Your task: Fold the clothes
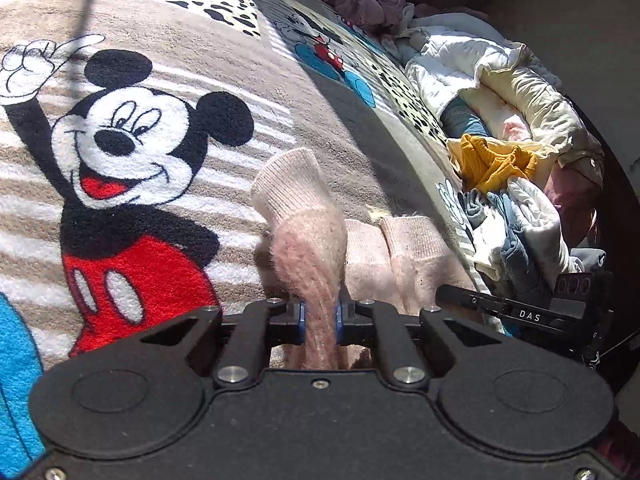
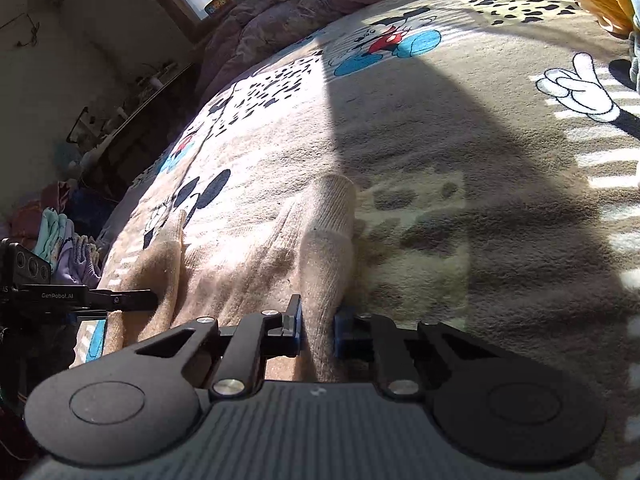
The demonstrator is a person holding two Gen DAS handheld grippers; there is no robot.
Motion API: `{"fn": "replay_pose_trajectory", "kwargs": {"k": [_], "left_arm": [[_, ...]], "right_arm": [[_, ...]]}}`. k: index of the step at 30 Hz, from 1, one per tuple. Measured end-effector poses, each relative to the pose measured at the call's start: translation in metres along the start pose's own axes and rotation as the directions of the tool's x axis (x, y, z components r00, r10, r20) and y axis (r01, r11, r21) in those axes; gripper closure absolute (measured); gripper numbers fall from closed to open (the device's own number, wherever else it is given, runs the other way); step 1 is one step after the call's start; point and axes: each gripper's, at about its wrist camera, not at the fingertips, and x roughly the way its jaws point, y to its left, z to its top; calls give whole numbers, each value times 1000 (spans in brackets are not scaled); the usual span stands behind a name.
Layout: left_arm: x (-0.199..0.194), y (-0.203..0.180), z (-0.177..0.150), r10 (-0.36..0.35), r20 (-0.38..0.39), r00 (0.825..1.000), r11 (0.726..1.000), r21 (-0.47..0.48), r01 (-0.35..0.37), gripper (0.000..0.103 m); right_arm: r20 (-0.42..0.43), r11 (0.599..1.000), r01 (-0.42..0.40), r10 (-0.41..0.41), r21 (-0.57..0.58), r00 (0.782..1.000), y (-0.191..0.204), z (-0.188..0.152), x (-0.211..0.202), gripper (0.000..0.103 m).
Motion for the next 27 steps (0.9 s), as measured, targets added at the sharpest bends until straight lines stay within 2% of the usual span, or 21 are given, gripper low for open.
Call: {"fn": "replay_pose_trajectory", "kwargs": {"k": [4, 8, 10, 12, 13, 15, 16, 18, 20, 24, 27], "left_arm": [[-9, -16, 29, -24, 76, 997, 999, 45, 20, 94], [-16, -26, 63, -14, 160, 987, 998, 69, 2, 94], [-13, -26, 74, 32, 185, 982, 996, 70, -46, 93], [-8, -21, 80, 84, 184, 979, 995, 43, -94, 87], [-7, -15, 79, 105, 177, 979, 994, 12, -109, 78], [-17, -7, 69, 119, 195, 974, 993, -13, -119, 67], [-23, -5, 63, 110, 202, 973, 994, -16, -109, 58], [-37, 0, 46, 109, 205, 973, 994, -33, -105, 56], [-50, 1, 27, 111, 194, 975, 994, -45, -104, 55], [-74, -2, -17, 119, 170, 978, 992, -59, -110, 53], [-100, -1, -60, 118, 183, 976, 989, -115, -98, 48]], "right_arm": [[33, 999, -43, 43, 5, 999, 6, 17, -3, 89], [111, 998, -60, 59, 2, 992, 17, 49, -8, 89], [153, 999, -36, 39, -18, 987, 25, 69, -9, 89], [176, 1000, -17, 18, -12, 984, 29, 87, -4, 89], [179, 1000, -5, 5, -1, 984, 29, 93, 0, 88], [167, 999, 42, -45, 19, 985, 28, 99, 8, 81], [170, 997, 72, -74, 16, 983, 28, 97, 9, 72], [178, 996, 83, -85, 20, 980, 28, 91, 5, 71], [182, 997, 67, -73, 40, 981, 24, 76, -5, 56], [161, 995, 73, -82, 62, 983, 16, 39, -29, 52], [159, 987, 60, -84, 146, 984, 3, 1, -54, 51]]}}
